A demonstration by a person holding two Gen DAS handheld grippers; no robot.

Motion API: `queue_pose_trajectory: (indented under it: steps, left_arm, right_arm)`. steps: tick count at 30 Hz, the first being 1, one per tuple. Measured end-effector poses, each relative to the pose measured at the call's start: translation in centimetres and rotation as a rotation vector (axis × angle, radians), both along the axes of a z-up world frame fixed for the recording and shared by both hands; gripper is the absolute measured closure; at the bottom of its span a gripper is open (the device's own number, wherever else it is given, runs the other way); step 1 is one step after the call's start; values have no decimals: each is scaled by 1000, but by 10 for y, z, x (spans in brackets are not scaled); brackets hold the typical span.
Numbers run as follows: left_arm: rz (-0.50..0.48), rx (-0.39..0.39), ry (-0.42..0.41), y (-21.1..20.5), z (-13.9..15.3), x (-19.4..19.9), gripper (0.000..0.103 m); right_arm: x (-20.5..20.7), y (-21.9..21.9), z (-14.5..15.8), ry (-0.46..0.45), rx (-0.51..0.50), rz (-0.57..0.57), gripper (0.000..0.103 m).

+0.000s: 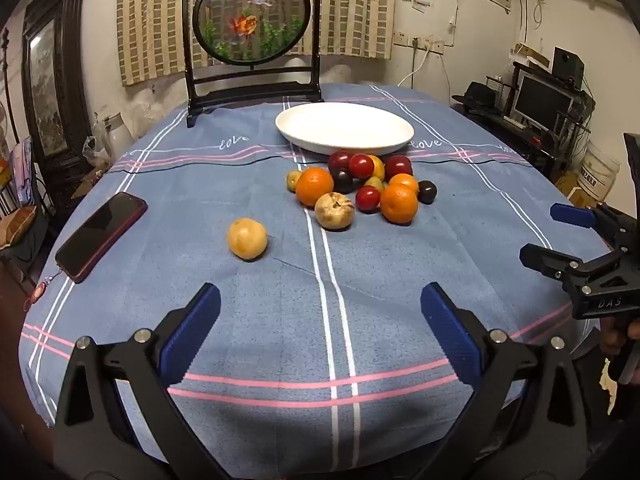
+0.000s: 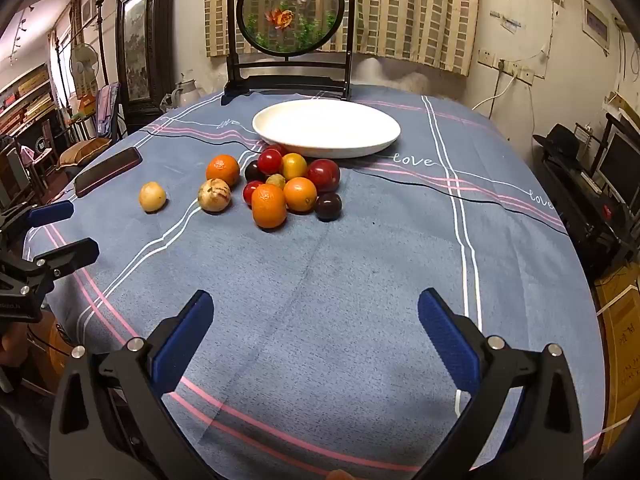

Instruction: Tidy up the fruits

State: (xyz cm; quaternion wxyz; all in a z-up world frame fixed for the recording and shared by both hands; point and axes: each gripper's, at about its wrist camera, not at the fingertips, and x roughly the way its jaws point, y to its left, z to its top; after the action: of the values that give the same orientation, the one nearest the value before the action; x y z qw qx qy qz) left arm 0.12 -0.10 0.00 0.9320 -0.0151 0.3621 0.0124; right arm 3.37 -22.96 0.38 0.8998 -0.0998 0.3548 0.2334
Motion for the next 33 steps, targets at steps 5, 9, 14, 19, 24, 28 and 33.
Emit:
queue_pose_trajectory:
  steps: [5,9,14,19,24,28,33]
  left_arm:
    - [3,-27,-34,12,3,-4,2]
    - [14,6,-32,4,-6,-4,2]
    - [21,2,-20,3,-5,-1,2]
    - [21,2,-19,4,-5,-1,2]
    - [23,8,-16,4,-7,0,2]
    - [23,7,-13,4,-8,-1,2]
    - [21,12,-12,4,-8,-2,2]
  right_arm:
    - [1,-1,0,1,-1,0,1]
    - [0,-1,-1,1,0,0,1]
    - [2,-2,-1,10,1,-5,1]
    - [2,-3,-1,12,4,-9,1]
    - [2,-3,-1,14,2,-9,1]
    - [2,-3,-1,14,3,-10,1]
    - [1,-3,-2,15,3,-12,1]
